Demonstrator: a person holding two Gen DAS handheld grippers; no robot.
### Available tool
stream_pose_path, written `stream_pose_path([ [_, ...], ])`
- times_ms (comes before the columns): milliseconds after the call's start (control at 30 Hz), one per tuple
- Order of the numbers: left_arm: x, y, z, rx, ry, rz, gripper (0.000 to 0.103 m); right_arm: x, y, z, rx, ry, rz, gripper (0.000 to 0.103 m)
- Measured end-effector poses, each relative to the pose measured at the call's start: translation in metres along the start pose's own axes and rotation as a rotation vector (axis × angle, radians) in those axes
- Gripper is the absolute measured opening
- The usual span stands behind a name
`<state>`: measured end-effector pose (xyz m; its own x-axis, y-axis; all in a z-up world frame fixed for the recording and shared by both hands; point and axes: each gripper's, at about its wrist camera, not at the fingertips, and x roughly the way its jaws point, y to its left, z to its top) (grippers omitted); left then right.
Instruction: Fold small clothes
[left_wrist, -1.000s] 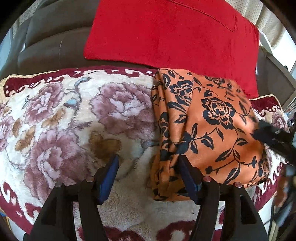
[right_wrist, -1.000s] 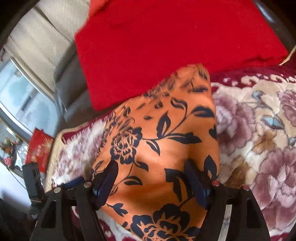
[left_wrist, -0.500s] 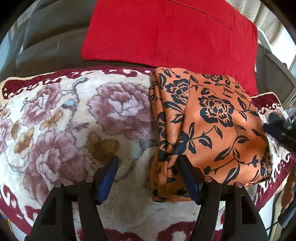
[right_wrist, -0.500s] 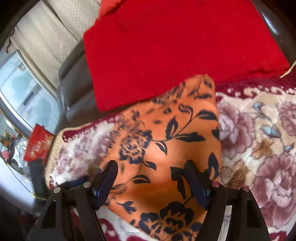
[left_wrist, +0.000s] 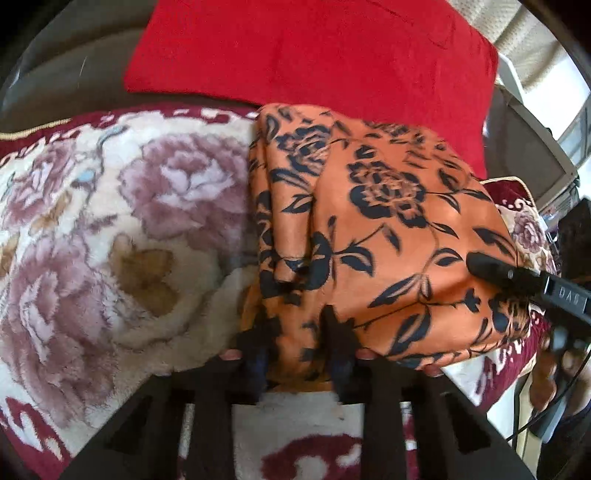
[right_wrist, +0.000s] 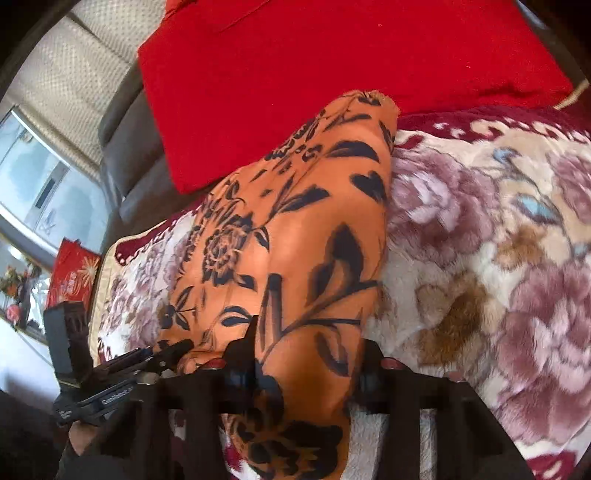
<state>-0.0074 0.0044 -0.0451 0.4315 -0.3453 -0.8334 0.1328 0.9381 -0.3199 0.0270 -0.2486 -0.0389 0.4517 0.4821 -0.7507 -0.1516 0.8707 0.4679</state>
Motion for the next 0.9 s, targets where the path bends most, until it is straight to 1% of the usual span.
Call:
stream_pose_path([
  [67, -0.007, -0.007, -0.003, -0.001, -0.019, -0.007, 0.021, -0.011, 0.01, 0.007, -0.055, -0.028, -0.031, 0.039],
  [100, -0.007, -0.01, -0.004, -0.01, -0.02, -0.003, 0.022, -0.013, 0.01, 0.008, -0.059, -0.03, -0.042, 0.039],
  [133, -0.004, -0.009, -0.006, -0.025, -0.019, 0.012, 0.027, -0.007, 0.005, 0.009, -0.054, -0.014, -0.045, 0.041],
  [167, 0.002, -0.007, -0.008, -0.04, -0.014, 0.023, 0.037, 0.002, -0.006, 0.008, -0.029, 0.021, -0.039, 0.05],
  [200, 0.007, -0.003, -0.011, -0.06, 0.005, 0.024, 0.041, 0.014, -0.022, 0.002, 0.032, 0.061, -0.042, 0.059],
  [233, 0.005, 0.002, -0.012, -0.086, 0.003, 0.023, 0.051, 0.016, -0.032, -0.002, 0.08, 0.061, -0.039, 0.076],
  [267, 0.0, 0.005, -0.012, -0.105, 0.001, 0.028, 0.061, 0.012, -0.039, -0.006, 0.114, 0.043, -0.024, 0.079],
  [300, -0.004, 0.008, -0.011, -0.113, -0.005, 0.033, 0.063, 0.004, -0.037, -0.008, 0.101, 0.015, -0.042, 0.079],
  [333, -0.008, 0.01, -0.01, -0.114, -0.015, 0.038, 0.064, -0.005, -0.031, -0.007, 0.075, -0.02, -0.08, 0.079],
  [367, -0.012, 0.01, -0.009, -0.104, -0.025, 0.048, 0.064, -0.017, -0.02, -0.005, 0.037, -0.075, -0.126, 0.079],
  [400, -0.013, 0.01, -0.008, -0.095, -0.026, 0.053, 0.064, -0.027, -0.012, -0.002, 0.015, -0.11, -0.131, 0.079],
  [467, -0.016, 0.008, -0.008, -0.073, -0.029, 0.068, 0.064, -0.047, 0.009, 0.007, -0.029, -0.179, -0.092, 0.079],
  [500, -0.018, 0.007, -0.01, -0.063, -0.032, 0.076, 0.064, -0.055, 0.022, 0.011, -0.056, -0.206, -0.053, 0.079],
  [533, -0.018, 0.005, -0.008, -0.053, -0.033, 0.081, 0.064, -0.057, 0.03, 0.014, -0.076, -0.213, -0.022, 0.079],
  [567, -0.019, 0.002, -0.01, -0.044, -0.034, 0.084, 0.064, -0.058, 0.038, 0.016, -0.101, -0.21, 0.019, 0.081],
  [600, -0.02, 0.0, -0.011, -0.033, -0.036, 0.087, 0.064, -0.055, 0.038, 0.016, -0.116, -0.194, 0.039, 0.082],
  [633, -0.021, -0.002, -0.012, -0.021, -0.039, 0.092, 0.065, -0.044, 0.037, 0.017, -0.126, -0.162, 0.033, 0.082],
  [700, -0.024, -0.001, -0.014, -0.007, -0.044, 0.096, 0.066, -0.004, 0.015, 0.012, -0.102, -0.063, -0.052, 0.082],
  [733, -0.025, -0.001, -0.014, -0.001, -0.046, 0.093, 0.066, 0.006, 0.005, 0.009, -0.076, -0.042, -0.088, 0.082],
  [767, -0.026, 0.005, -0.014, 0.005, -0.048, 0.082, 0.067, 0.005, 0.001, 0.008, -0.066, -0.057, -0.113, 0.082],
  [867, -0.026, 0.005, -0.013, 0.021, -0.062, 0.094, 0.068, -0.009, 0.014, 0.018, -0.075, -0.077, -0.072, 0.082],
  [900, -0.025, 0.005, -0.012, 0.023, -0.057, 0.089, 0.068, -0.013, 0.018, 0.023, -0.084, -0.082, -0.077, 0.082],
])
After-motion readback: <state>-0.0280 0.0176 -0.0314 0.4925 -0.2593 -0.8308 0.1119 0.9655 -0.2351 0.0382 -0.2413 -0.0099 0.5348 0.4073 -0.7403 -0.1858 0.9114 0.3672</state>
